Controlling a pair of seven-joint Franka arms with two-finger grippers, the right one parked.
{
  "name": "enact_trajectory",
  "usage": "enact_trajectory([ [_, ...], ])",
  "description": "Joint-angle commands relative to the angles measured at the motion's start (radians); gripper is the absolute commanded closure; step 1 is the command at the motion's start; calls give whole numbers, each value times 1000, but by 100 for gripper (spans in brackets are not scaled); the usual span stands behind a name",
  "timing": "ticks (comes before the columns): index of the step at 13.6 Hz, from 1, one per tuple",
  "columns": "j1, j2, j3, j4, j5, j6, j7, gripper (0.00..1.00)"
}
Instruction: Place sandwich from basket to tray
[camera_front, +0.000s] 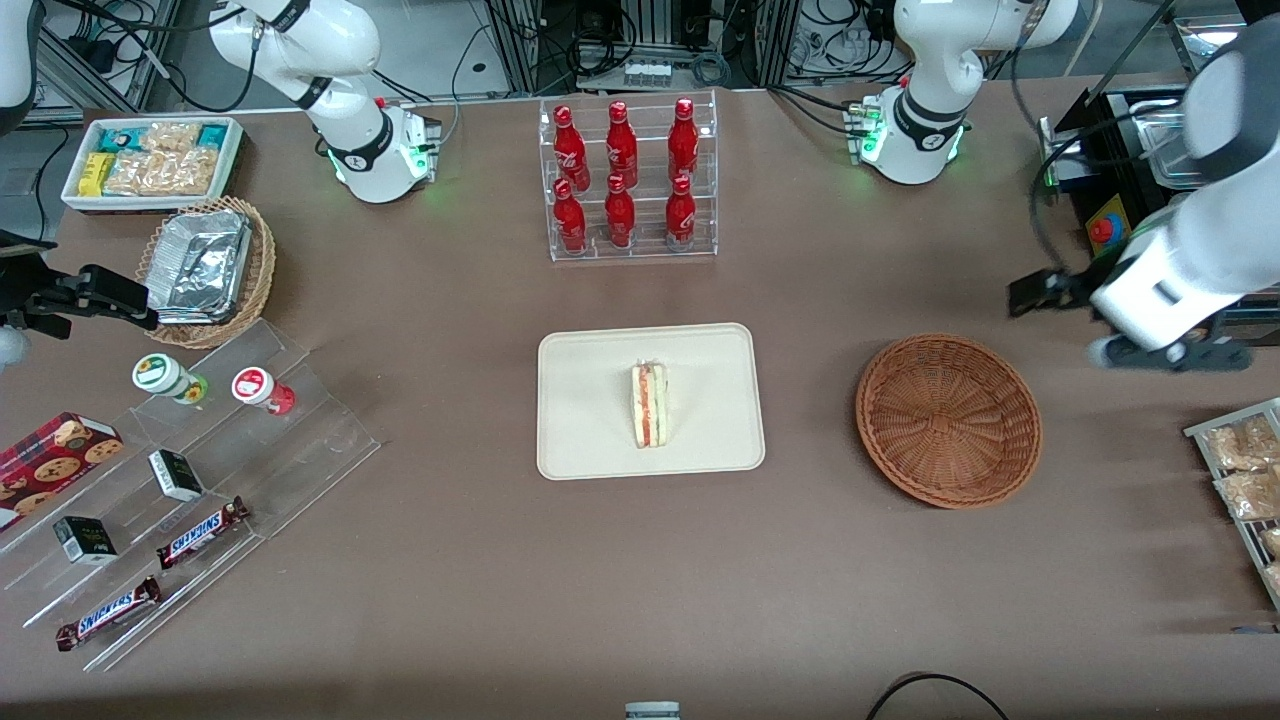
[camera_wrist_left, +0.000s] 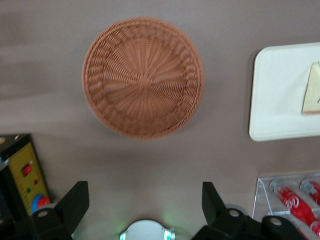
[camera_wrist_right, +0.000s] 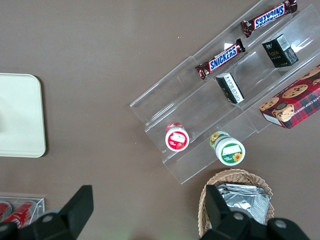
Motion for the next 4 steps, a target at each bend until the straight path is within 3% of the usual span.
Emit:
enact_trajectory([
  [1, 23, -87, -24, -40, 3, -50, 12, 0],
  [4, 4, -104, -23, -42, 55, -84, 5, 0],
])
